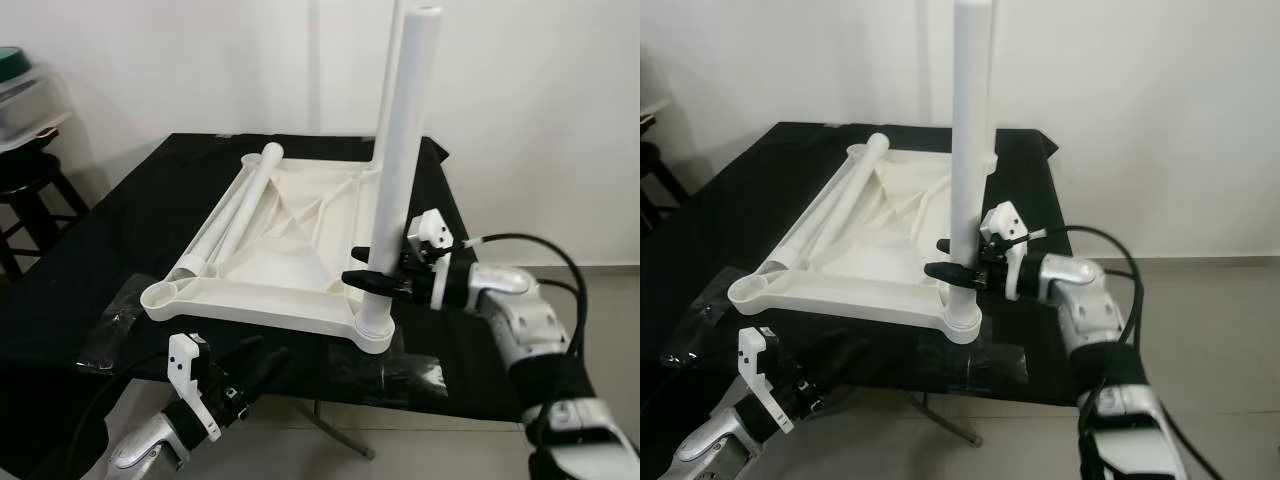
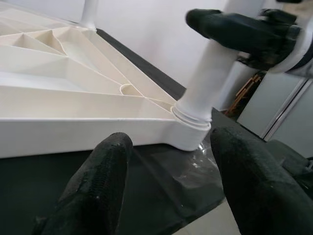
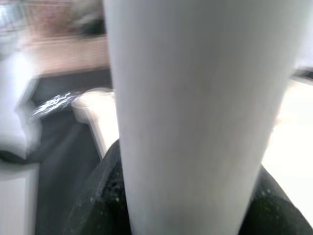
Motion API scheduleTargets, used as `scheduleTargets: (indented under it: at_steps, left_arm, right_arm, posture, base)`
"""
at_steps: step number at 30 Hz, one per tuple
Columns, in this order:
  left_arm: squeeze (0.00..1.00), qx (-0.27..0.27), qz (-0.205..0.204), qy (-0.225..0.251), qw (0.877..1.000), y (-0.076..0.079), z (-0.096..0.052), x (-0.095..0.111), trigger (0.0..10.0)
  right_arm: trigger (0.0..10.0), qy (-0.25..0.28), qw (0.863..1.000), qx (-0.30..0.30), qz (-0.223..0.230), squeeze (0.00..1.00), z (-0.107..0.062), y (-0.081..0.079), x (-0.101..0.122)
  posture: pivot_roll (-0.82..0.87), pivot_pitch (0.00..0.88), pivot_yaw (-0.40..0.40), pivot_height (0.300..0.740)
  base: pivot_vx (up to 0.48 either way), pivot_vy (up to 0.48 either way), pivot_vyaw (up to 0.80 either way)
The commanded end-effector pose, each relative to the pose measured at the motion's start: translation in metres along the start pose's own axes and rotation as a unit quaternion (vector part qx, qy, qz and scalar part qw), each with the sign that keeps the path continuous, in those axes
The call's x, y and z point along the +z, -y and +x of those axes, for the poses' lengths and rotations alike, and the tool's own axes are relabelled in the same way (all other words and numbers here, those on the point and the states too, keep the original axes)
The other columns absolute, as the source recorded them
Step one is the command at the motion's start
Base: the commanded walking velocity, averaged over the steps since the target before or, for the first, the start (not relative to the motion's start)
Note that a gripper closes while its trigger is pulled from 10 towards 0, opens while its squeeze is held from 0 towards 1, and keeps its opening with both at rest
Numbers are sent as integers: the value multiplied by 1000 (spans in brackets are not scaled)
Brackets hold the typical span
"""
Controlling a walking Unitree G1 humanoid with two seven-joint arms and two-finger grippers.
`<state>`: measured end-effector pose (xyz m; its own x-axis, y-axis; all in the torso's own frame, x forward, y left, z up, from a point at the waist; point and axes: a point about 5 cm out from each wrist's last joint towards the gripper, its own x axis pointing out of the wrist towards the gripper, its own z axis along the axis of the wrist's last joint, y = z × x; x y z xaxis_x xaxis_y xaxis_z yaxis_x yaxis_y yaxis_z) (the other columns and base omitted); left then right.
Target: Building children table
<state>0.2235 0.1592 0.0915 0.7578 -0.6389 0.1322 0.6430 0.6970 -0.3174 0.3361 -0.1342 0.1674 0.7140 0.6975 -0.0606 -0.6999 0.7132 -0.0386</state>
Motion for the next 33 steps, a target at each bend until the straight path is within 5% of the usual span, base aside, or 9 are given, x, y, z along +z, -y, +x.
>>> scheduleTargets:
  at_steps: [1, 10, 12, 13, 14, 15, 23, 26, 33]
  left_arm:
    - [0, 4, 6, -4, 1000, -2, -3, 1, 10000]
    - [0, 5, 6, -12, 1000, -6, -5, 0, 10000]
    - [0, 7, 9, -12, 1000, -5, -5, 0, 10000]
    - [0, 7, 9, -12, 1000, -5, -5, 0, 10000]
    - [0, 8, 10, -11, 1000, -5, -5, 0, 10000]
    - [0, 8, 10, -11, 1000, -5, -5, 0, 10000]
    - [0, 7, 7, -10, 1000, -4, -2, -1, 10000]
    - [0, 7, 7, -8, 1000, -4, 1, -2, 10000]
    - [0, 7, 7, -8, 1000, -4, 2, -3, 10000]
  right_arm:
    - [0, -59, 989, -136, 25, 0, -6, 0, -29]
    - [0, -55, 977, -203, 42, 0, 20, -41, -44]
    - [10000, -55, 979, -196, 32, 0, 22, -35, -37]
    - [10000, -55, 979, -196, 32, 0, 22, -35, -37]
    - [10000, -47, 985, -166, 30, 843, 25, -33, -30]
    - [10000, -34, 992, -117, 30, 1000, 29, -32, -20]
    - [10000, 14, 1000, 8, -22, 1000, 31, -18, 13]
    - [10000, 4, 989, 126, -79, 0, 24, -4, 28]
    - [10000, -28, 968, 230, -93, 0, 16, 10, 38]
  posture:
    - [0, 2, 19, 740]
    - [37, 0, 32, 740]
    - [43, 0, 29, 740]
    - [43, 0, 29, 740]
    - [44, 0, 27, 740]
    - [40, 0, 23, 740]
    - [43, 0, 8, 740]
    - [46, 0, -2, 740]
    - [49, 0, -4, 740]
  base:
    - [0, 0, 0]
    - [0, 0, 0]
    - [0, 0, 0]
    - [0, 0, 0]
    - [0, 0, 0]
    - [0, 0, 0]
    - [0, 0, 0]
    - [0, 0, 0]
    - [0, 0, 0]
